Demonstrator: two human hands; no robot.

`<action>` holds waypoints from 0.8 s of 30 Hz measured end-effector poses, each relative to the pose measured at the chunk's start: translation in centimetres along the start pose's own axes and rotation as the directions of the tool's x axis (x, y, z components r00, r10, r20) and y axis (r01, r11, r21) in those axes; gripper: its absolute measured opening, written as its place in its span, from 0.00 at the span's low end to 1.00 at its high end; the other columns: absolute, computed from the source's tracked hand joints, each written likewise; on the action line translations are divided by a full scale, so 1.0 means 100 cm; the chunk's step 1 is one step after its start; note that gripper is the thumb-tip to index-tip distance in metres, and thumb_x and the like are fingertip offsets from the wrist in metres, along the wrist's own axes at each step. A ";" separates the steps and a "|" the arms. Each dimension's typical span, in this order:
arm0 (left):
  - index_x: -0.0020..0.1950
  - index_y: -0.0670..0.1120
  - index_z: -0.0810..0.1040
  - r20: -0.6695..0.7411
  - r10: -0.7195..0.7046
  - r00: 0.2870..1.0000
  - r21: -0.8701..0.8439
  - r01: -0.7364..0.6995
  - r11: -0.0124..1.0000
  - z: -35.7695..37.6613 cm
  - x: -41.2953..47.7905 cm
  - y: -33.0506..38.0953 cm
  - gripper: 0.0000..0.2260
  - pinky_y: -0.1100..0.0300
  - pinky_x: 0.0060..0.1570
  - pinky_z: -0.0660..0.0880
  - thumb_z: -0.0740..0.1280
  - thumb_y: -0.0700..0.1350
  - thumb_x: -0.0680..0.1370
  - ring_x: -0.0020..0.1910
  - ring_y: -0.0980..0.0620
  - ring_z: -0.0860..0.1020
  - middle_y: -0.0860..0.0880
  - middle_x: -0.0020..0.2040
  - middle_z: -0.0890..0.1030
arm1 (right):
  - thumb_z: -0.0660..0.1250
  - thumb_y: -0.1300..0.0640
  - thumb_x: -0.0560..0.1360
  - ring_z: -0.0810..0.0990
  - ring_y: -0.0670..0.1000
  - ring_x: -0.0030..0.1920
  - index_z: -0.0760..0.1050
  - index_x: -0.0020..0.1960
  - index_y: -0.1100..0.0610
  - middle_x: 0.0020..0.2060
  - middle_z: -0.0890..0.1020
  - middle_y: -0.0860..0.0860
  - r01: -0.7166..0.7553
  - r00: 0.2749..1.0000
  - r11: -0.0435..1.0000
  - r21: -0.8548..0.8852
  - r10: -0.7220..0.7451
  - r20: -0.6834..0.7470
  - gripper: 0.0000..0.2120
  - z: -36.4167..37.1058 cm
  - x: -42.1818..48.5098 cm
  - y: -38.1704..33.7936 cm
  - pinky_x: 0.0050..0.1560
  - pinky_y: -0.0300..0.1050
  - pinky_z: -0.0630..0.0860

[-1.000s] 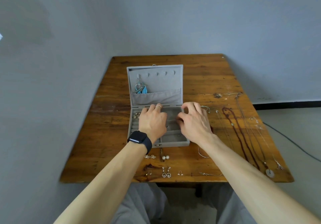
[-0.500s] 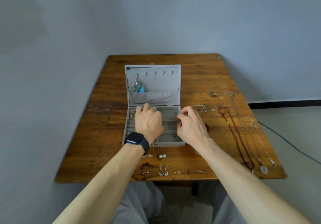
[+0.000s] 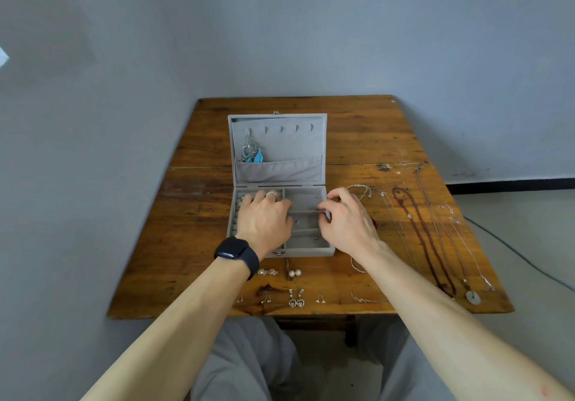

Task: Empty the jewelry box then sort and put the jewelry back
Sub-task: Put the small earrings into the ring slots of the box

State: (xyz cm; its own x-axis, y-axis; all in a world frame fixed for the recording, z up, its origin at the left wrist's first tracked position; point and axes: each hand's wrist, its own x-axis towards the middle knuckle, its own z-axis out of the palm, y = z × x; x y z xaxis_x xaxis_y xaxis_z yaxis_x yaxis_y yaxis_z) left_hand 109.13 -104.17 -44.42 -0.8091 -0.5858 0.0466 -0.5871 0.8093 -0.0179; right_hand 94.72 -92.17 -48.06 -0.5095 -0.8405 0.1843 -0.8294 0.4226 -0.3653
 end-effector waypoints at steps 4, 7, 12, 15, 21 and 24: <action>0.70 0.54 0.76 -0.078 0.008 0.997 -0.168 -0.021 0.986 -0.016 -0.018 -0.017 0.17 0.49 0.64 0.68 0.61 0.50 0.82 0.65 0.46 0.74 0.49 0.65 0.78 | 0.68 0.56 0.78 0.77 0.53 0.58 0.82 0.61 0.56 0.65 0.76 0.54 0.039 0.998 0.997 0.070 -0.035 -0.059 0.13 -0.012 -0.012 -0.004 0.60 0.48 0.77; 0.68 0.55 0.77 -0.145 -0.033 0.989 -0.233 -0.002 0.972 -0.023 -0.040 -0.030 0.16 0.50 0.60 0.71 0.63 0.49 0.81 0.63 0.47 0.76 0.50 0.62 0.80 | 0.68 0.56 0.78 0.75 0.50 0.60 0.82 0.60 0.54 0.64 0.76 0.51 0.067 0.994 0.990 0.124 -0.055 -0.098 0.12 -0.017 -0.032 -0.015 0.60 0.43 0.72; 0.62 0.56 0.80 -0.220 -0.101 0.970 -0.332 0.023 0.943 -0.020 -0.081 -0.043 0.12 0.51 0.58 0.76 0.68 0.47 0.79 0.60 0.51 0.78 0.52 0.58 0.82 | 0.68 0.54 0.77 0.73 0.46 0.60 0.83 0.58 0.52 0.59 0.77 0.47 0.108 0.990 0.973 0.203 -0.088 -0.109 0.11 -0.010 -0.074 -0.034 0.59 0.42 0.74; 0.60 0.57 0.81 -0.230 -0.111 0.967 -0.375 0.017 0.927 -0.014 -0.105 -0.041 0.11 0.52 0.54 0.78 0.69 0.47 0.78 0.56 0.54 0.79 0.55 0.56 0.81 | 0.70 0.54 0.76 0.73 0.45 0.57 0.83 0.57 0.51 0.56 0.78 0.45 0.107 0.989 0.968 0.228 -0.081 -0.122 0.10 -0.003 -0.100 -0.041 0.57 0.38 0.71; 0.57 0.57 0.83 -0.212 -0.062 0.975 -0.359 -0.019 0.933 0.007 -0.139 -0.016 0.09 0.59 0.51 0.71 0.68 0.49 0.78 0.54 0.55 0.77 0.57 0.53 0.81 | 0.74 0.55 0.73 0.74 0.48 0.54 0.84 0.53 0.52 0.52 0.80 0.45 0.106 0.986 0.983 0.150 -0.085 -0.141 0.09 0.010 -0.137 -0.043 0.54 0.44 0.75; 0.60 0.57 0.82 -0.181 -0.050 0.982 -0.358 -0.019 0.933 0.012 -0.141 -0.002 0.11 0.59 0.54 0.69 0.66 0.51 0.79 0.55 0.55 0.76 0.57 0.54 0.81 | 0.73 0.53 0.74 0.74 0.48 0.55 0.84 0.54 0.52 0.53 0.81 0.45 0.055 0.990 0.994 0.095 -0.042 -0.136 0.10 0.014 -0.143 -0.044 0.54 0.44 0.75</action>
State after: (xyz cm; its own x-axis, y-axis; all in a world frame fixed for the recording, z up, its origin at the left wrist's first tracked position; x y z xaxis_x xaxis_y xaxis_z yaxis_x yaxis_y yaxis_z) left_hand 120.66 -96.10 -46.30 -0.7606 -0.6080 0.2277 -0.5230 0.7815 0.3401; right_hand 106.00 -82.49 -50.33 -0.5009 -0.8034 0.3220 -0.8307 0.3418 -0.4394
